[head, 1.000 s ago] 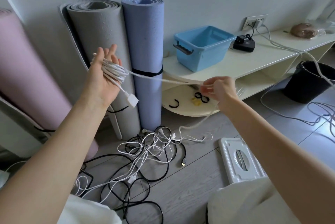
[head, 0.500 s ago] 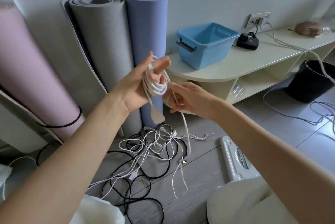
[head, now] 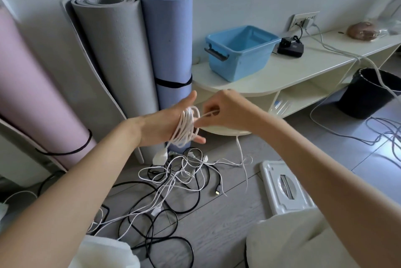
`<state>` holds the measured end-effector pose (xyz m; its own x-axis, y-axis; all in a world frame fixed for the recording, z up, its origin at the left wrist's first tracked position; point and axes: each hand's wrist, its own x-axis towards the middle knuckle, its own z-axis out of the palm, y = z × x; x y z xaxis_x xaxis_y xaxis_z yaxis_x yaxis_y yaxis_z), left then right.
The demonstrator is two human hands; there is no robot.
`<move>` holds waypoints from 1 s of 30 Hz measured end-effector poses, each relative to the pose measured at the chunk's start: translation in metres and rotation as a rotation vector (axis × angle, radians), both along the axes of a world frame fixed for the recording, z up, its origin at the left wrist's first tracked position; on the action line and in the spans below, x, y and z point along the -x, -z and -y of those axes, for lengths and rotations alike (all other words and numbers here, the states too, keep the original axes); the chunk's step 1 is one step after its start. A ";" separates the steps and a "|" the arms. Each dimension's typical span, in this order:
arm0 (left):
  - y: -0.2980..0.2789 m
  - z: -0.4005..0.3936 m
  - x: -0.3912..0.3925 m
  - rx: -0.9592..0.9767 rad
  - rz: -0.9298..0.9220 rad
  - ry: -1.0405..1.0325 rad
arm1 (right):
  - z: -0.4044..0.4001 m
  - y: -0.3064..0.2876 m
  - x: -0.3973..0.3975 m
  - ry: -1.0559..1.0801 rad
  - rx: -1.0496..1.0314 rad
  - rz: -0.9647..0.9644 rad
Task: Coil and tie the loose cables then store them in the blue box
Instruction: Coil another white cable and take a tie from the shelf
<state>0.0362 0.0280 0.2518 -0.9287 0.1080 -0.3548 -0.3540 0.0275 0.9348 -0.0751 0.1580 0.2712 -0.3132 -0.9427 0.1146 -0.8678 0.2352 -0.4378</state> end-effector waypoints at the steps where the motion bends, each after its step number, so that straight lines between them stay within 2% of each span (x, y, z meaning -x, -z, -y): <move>1: 0.002 0.003 -0.003 0.015 0.028 0.062 | -0.003 -0.005 0.002 0.030 0.033 0.047; 9: -0.007 -0.007 -0.007 -0.151 -0.086 0.102 | -0.010 -0.013 0.019 0.234 0.266 0.598; 11: -0.010 -0.003 -0.006 -0.318 -0.137 0.107 | -0.011 -0.010 0.020 0.227 0.335 0.778; 14: -0.017 0.001 -0.001 -0.756 -0.251 0.246 | -0.004 -0.002 0.015 0.204 0.370 0.984; 15: -0.018 0.000 0.001 -0.866 -0.300 0.207 | -0.001 0.001 0.012 0.215 0.363 1.017; 16: -0.020 -0.003 0.004 -0.896 -0.368 0.092 | 0.003 0.005 0.008 0.240 0.320 0.989; 17: -0.022 -0.003 0.006 -0.885 -0.424 -0.062 | 0.006 0.009 0.004 0.267 0.225 0.844; 19: -0.028 -0.001 0.008 -0.804 -0.545 -0.360 | 0.011 0.022 -0.007 0.243 -0.092 0.369; 21: -0.027 0.007 0.014 -0.658 -0.565 -0.604 | 0.015 0.032 -0.022 0.150 -0.270 0.104; 23: -0.019 0.017 0.017 -0.376 -0.522 -0.719 | 0.017 0.034 -0.034 0.044 -0.270 -0.015; 24: -0.013 0.020 0.016 -0.229 -0.481 -0.682 | 0.017 0.028 -0.038 0.007 -0.244 -0.081; 26: -0.004 0.019 0.010 -0.052 -0.343 -0.491 | 0.014 0.014 -0.034 -0.034 -0.200 -0.156; 28: 0.001 0.015 0.002 0.045 -0.261 -0.257 | 0.009 0.007 -0.019 -0.045 -0.124 -0.169; 30: 0.003 0.011 -0.002 0.078 -0.240 -0.137 | 0.004 0.003 -0.004 -0.041 -0.084 -0.116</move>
<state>0.0386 0.0174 0.2488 -0.9912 -0.0436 -0.1254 -0.1282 0.0700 0.9893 -0.0708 0.1540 0.2685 -0.2639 -0.9621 0.0684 -0.9210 0.2302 -0.3144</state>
